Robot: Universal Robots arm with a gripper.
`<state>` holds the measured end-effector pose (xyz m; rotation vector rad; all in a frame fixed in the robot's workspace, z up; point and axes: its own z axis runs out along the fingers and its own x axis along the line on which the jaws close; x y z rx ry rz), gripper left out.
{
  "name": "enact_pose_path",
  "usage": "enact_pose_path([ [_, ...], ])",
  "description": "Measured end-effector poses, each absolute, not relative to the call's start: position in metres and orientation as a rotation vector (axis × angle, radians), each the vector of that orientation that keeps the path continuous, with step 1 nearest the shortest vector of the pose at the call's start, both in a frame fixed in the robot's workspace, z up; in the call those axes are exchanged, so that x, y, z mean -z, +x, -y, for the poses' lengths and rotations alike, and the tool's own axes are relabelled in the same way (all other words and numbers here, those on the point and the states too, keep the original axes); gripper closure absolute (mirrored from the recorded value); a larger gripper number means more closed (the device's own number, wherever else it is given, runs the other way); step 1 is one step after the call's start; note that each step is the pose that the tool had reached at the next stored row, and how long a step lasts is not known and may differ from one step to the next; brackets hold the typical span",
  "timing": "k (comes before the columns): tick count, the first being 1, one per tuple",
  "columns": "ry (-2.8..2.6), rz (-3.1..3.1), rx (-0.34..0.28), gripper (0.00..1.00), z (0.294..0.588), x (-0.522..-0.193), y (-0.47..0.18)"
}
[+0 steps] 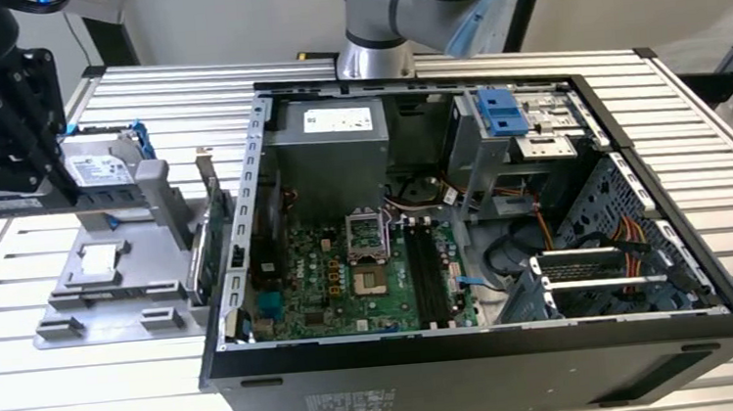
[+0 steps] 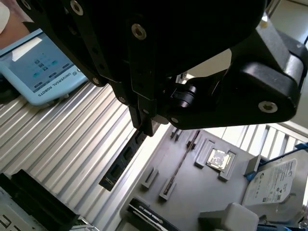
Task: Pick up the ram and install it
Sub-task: 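Pick up the ram and move it above insertion slot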
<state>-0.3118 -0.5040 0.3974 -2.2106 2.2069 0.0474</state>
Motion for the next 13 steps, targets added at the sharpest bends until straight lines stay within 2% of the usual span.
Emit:
enact_pose_path([
  [13,-2.211,-2.207,-0.047,1.00,0.504,-0.397,-0.292],
])
